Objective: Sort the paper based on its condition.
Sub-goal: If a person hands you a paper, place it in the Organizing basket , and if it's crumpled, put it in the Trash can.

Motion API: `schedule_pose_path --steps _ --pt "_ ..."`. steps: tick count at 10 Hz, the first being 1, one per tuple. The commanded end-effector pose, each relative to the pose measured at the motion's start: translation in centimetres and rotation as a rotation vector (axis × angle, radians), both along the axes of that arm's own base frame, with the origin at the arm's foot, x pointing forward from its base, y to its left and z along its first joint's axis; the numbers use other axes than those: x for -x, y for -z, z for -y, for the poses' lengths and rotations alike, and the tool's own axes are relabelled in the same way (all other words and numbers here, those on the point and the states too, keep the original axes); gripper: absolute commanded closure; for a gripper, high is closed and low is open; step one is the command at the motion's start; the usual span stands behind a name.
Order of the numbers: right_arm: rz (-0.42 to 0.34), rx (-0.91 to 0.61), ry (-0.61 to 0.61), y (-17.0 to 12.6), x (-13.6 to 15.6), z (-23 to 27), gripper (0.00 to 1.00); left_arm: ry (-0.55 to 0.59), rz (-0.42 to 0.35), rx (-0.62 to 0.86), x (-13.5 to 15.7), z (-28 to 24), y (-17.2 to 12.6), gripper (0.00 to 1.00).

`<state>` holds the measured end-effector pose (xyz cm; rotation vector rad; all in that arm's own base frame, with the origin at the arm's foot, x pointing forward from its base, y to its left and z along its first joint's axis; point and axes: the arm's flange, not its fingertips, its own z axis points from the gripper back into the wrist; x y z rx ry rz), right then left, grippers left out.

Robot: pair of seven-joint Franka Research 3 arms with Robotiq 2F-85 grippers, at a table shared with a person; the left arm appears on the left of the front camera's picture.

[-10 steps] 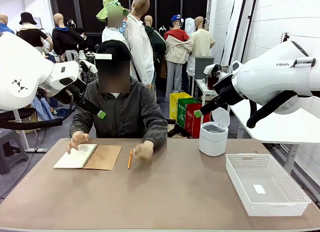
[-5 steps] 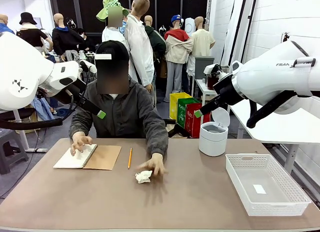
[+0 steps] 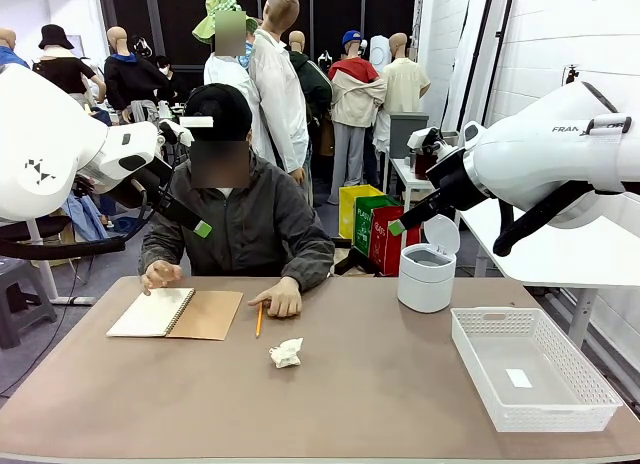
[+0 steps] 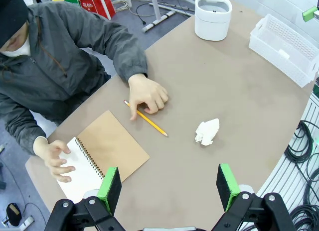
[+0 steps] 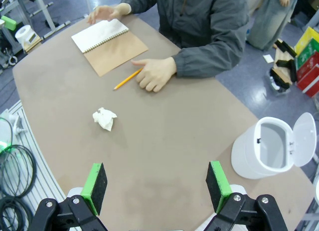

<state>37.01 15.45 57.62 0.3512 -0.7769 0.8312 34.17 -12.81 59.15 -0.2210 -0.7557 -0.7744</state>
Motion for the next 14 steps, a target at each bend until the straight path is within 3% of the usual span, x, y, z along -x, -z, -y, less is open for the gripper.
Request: schedule_pose_path --steps 1,4,8,14 --pt "-0.002 -0.004 -0.004 0.0 0.0 0.0 0.0 0.002 -0.006 0.0 -0.1 -0.1 -0.2 0.0" --pt "-0.005 0.009 -0.003 0.0 -0.1 -0.6 0.0 0.002 -0.006 0.0 -0.1 -0.1 -0.2 0.0" --pt "-0.067 0.064 -0.055 0.8 -1.2 -4.2 0.0 0.002 -0.006 0.0 -0.1 -0.1 -0.2 0.0" --pt "-0.188 0.147 -0.142 5.4 -3.8 -9.4 0.0 0.002 -0.006 0.0 -0.1 -0.1 -0.2 0.0"
